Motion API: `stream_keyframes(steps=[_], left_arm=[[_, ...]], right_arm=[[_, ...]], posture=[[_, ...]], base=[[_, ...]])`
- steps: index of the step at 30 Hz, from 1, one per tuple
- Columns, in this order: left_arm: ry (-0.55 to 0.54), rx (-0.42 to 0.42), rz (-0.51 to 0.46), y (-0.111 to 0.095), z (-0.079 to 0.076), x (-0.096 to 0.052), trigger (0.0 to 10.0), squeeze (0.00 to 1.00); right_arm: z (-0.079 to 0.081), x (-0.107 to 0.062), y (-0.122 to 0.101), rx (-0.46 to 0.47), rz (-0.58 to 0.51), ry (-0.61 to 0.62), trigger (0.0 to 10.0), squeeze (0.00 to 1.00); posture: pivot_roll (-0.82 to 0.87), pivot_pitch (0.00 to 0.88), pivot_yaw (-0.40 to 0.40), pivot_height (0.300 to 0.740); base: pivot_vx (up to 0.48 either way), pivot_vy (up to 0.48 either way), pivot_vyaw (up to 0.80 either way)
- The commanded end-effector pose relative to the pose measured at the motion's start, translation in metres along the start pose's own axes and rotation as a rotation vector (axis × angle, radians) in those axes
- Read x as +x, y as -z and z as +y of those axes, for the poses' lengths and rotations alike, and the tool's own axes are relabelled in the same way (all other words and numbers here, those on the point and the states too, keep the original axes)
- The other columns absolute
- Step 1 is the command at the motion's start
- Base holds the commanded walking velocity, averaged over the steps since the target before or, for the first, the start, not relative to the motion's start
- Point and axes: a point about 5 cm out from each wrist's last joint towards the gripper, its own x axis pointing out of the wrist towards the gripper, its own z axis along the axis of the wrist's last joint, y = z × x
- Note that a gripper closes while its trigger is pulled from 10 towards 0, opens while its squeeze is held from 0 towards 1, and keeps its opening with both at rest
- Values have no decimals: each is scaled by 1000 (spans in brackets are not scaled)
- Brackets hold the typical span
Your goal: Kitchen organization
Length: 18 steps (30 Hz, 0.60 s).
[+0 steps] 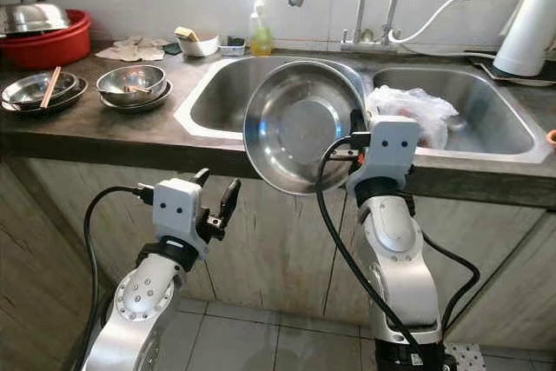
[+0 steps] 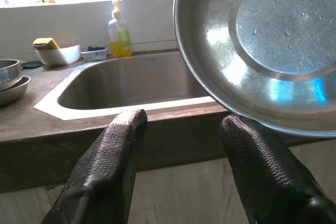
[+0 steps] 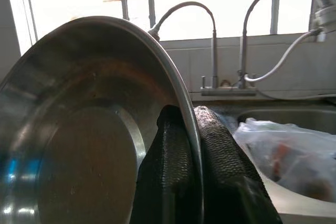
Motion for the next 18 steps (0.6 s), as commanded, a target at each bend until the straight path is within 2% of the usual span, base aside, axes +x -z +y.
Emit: stream_keyframes(steps=[1, 18], left_arm=[[0, 2, 15, 2, 0, 0, 10000, 0], [8, 6, 26, 6, -1, -2, 10000, 0]], right_arm=[[1, 2, -5, 11, -22, -4, 10000, 0], [0, 2, -4, 8, -18, -4, 10000, 0]], posture=[[27, 0, -30, 740], [26, 0, -30, 740]], base=[[296, 0, 0], [311, 0, 0]])
